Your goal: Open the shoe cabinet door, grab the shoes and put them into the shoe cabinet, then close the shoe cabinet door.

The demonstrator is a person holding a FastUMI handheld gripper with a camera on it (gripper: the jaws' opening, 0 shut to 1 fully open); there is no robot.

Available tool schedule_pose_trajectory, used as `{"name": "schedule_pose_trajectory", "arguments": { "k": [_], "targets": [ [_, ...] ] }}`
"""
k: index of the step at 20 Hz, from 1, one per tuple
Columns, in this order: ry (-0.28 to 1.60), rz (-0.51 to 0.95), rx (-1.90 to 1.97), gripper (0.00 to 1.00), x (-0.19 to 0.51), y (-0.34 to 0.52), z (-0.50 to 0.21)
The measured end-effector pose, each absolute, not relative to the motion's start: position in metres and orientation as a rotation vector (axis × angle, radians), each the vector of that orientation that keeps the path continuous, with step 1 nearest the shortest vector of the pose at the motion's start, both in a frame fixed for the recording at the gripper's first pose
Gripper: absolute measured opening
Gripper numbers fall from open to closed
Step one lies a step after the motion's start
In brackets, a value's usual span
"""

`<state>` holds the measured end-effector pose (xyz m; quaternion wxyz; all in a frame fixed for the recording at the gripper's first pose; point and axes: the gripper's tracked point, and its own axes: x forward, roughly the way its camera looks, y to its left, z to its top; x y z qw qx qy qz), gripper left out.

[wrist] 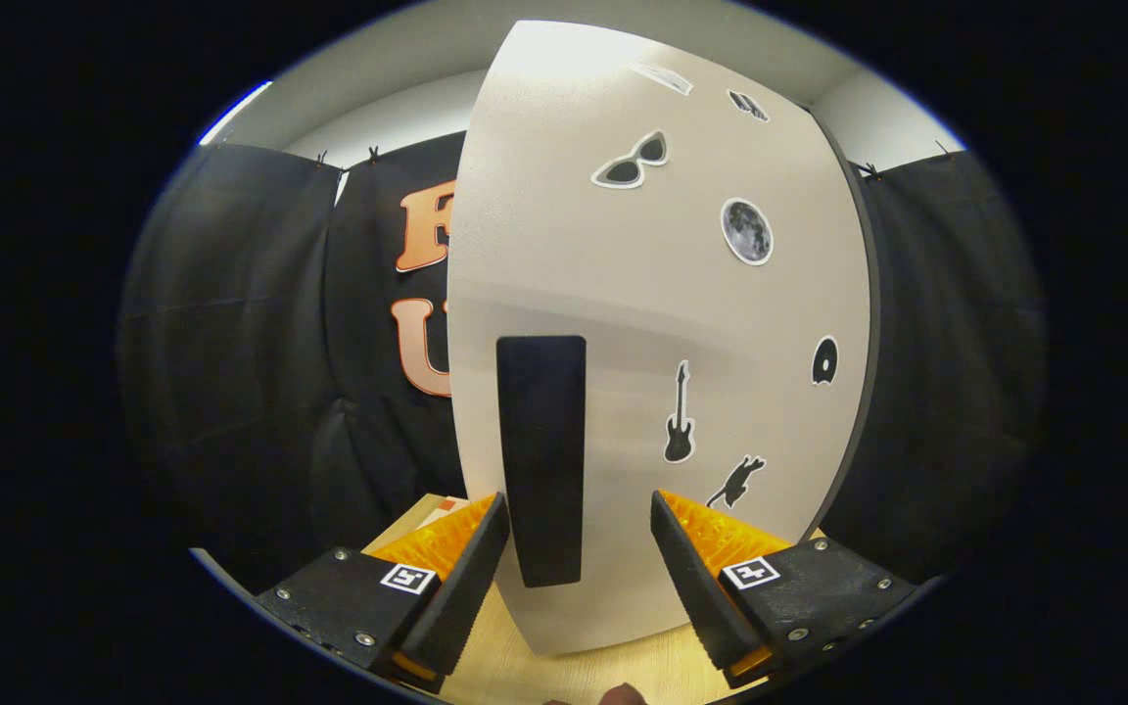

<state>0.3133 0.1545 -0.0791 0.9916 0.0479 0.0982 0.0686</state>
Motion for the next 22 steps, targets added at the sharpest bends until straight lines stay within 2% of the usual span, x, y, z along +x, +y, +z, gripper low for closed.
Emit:
{"name": "schedule_pose_trajectory", "arguments": {
  "k": [11, 22],
  "targets": [
    [0.187, 0.146, 0.075, 0.94, 0.349, 0.163, -0.082],
    [0.172, 0.081, 0.089, 0.96, 0.365, 0.163, -0.081]
  ]
}}
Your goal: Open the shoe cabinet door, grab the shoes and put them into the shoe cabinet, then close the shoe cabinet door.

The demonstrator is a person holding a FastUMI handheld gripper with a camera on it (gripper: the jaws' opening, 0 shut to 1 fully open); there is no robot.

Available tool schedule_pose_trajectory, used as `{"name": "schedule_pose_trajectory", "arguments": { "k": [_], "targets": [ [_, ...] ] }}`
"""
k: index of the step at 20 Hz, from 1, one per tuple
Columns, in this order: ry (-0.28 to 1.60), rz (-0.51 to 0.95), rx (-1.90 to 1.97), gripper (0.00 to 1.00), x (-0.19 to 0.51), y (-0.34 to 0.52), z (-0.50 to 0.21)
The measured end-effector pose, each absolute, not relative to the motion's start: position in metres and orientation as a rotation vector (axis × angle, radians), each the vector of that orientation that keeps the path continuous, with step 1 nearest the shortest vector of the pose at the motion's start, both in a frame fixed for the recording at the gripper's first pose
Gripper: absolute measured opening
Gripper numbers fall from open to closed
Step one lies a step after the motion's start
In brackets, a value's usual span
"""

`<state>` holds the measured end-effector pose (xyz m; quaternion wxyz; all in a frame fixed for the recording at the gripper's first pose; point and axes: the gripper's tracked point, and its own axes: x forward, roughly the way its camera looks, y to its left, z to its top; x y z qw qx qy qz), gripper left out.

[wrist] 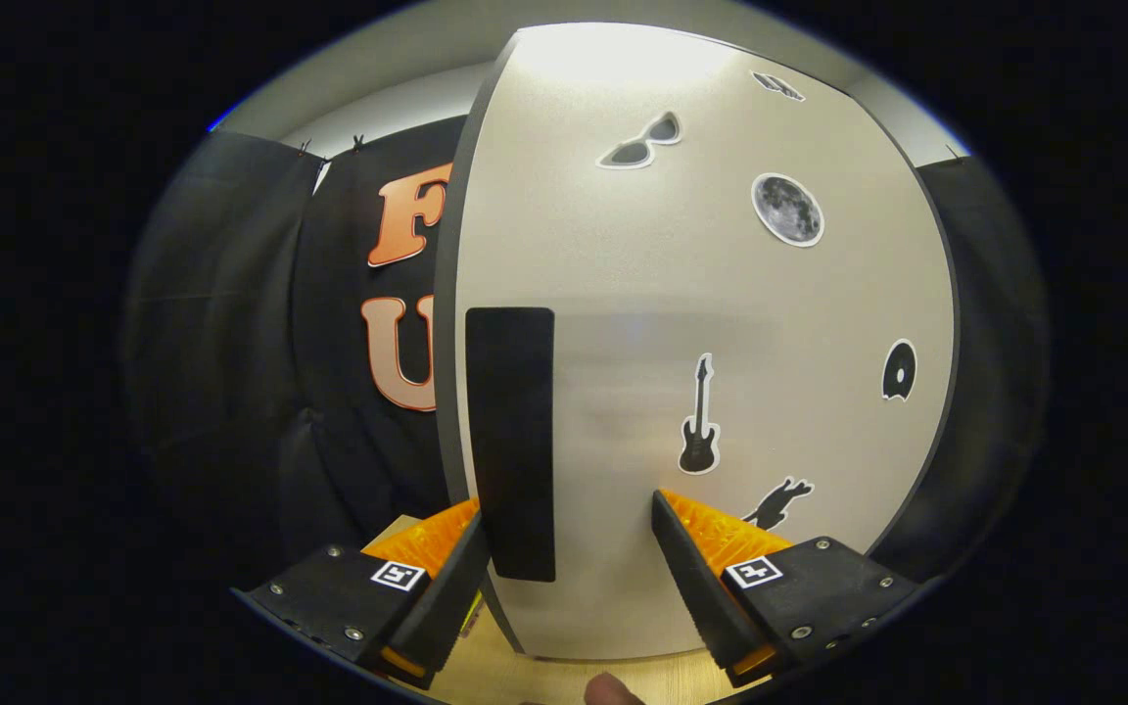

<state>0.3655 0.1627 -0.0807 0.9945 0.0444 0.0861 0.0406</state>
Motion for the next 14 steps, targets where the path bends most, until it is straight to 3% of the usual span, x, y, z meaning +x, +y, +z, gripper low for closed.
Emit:
{"name": "schedule_pose_trajectory", "arguments": {
  "k": [14],
  "targets": [
    [0.174, 0.054, 0.089, 0.96, 0.319, 0.151, -0.068]
  ]
}}
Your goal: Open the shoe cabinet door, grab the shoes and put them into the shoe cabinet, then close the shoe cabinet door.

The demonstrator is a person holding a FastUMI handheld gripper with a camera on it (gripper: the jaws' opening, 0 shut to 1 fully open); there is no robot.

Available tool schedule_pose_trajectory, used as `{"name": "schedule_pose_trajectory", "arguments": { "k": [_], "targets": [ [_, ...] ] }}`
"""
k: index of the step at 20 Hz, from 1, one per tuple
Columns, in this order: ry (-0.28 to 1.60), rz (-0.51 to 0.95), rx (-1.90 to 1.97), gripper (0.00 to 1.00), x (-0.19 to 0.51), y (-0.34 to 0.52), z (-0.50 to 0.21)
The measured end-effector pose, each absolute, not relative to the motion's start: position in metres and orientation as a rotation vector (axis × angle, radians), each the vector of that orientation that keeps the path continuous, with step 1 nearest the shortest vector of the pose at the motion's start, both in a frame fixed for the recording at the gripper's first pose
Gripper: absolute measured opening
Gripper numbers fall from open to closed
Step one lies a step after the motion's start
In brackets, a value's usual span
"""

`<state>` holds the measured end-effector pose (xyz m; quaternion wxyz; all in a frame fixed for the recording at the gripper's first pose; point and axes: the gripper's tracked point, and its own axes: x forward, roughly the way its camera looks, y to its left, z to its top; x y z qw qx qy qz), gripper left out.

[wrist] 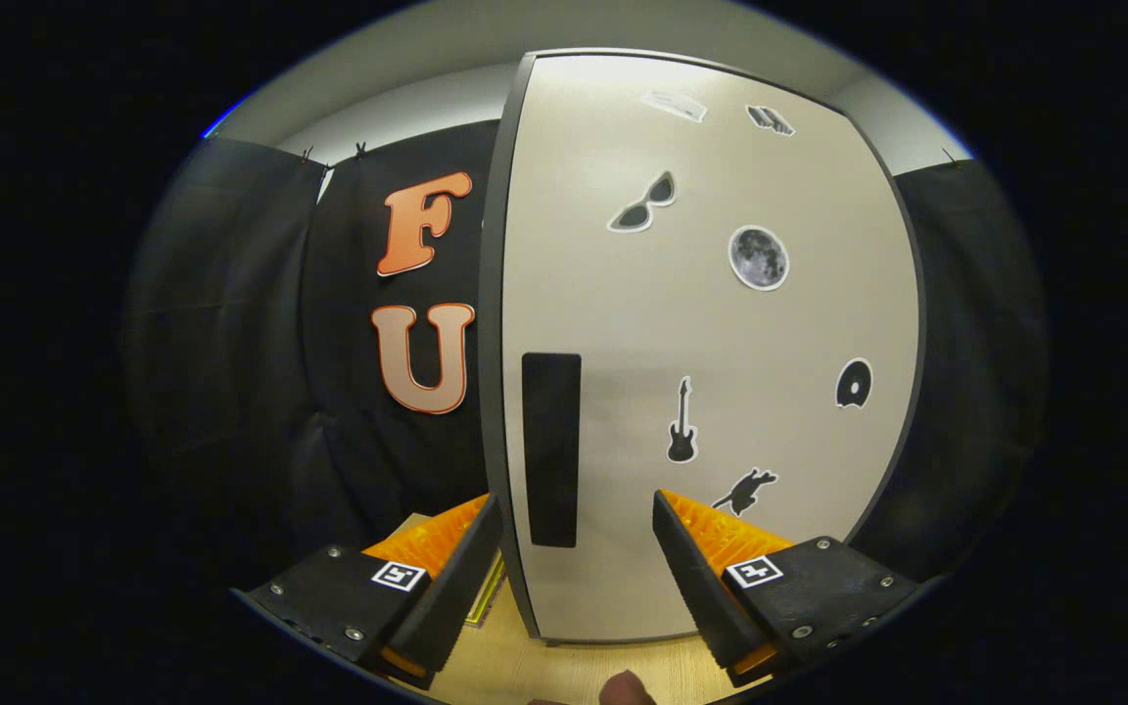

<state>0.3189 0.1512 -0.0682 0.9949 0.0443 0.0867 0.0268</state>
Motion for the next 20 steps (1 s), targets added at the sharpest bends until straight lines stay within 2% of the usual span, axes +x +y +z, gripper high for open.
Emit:
{"name": "schedule_pose_trajectory", "arguments": {
  "k": [9, 20],
  "targets": [
    [0.202, 0.015, 0.053, 0.96, 0.228, 0.113, -0.068],
    [0.123, 0.053, 0.042, 0.96, 0.124, 0.028, -0.035]
  ]
}}
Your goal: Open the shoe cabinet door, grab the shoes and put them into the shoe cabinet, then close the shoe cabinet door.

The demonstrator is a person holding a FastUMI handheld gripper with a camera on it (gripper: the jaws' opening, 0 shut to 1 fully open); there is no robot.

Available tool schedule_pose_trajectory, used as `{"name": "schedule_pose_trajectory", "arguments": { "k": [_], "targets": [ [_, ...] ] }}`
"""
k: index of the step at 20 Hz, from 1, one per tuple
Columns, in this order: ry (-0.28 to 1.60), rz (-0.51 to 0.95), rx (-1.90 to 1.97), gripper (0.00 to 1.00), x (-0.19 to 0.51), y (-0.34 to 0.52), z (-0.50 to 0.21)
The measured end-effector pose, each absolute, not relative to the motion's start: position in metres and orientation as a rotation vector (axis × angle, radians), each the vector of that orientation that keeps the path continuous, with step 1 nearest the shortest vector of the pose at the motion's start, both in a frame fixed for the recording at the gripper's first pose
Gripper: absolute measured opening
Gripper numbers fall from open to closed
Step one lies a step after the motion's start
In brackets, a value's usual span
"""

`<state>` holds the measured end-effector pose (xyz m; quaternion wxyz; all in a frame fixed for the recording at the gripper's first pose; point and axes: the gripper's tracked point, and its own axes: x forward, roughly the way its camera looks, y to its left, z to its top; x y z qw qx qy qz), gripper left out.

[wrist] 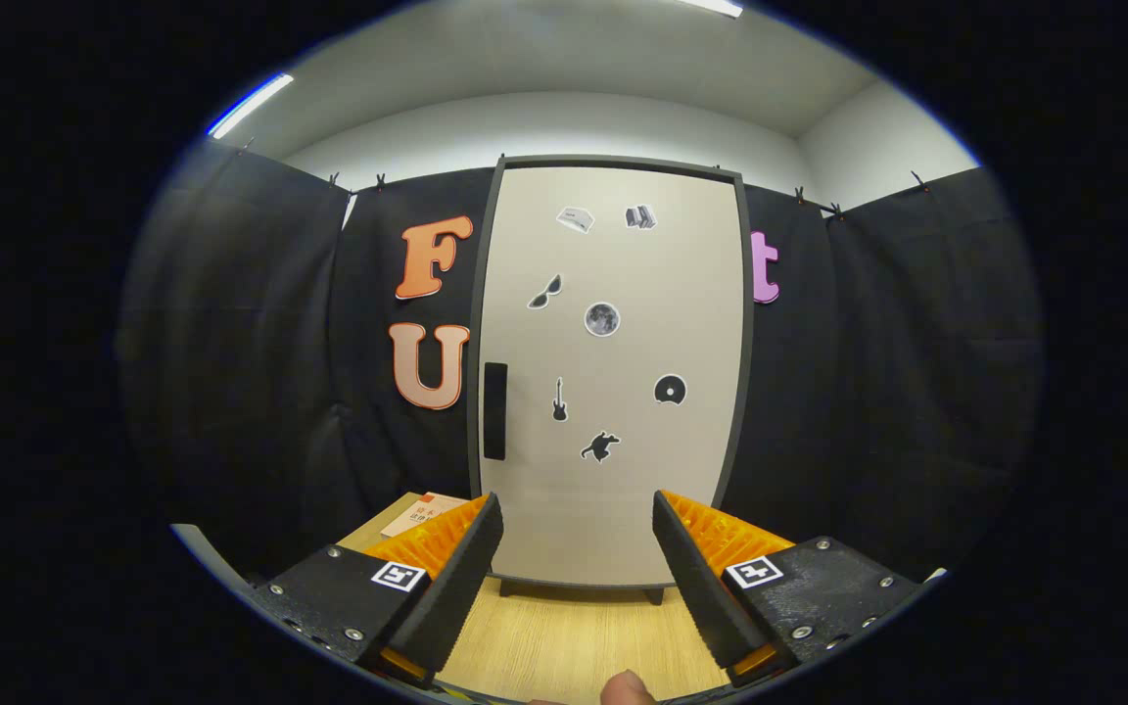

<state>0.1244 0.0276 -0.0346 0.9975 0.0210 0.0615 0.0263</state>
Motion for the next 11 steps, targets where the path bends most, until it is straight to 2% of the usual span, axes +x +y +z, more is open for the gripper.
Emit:
{"name": "schedule_pose_trajectory", "arguments": {
  "k": [11],
  "targets": [
    [0.110, 0.036, 0.062, 0.96, 0.074, -0.026, -0.031]
  ]
}}
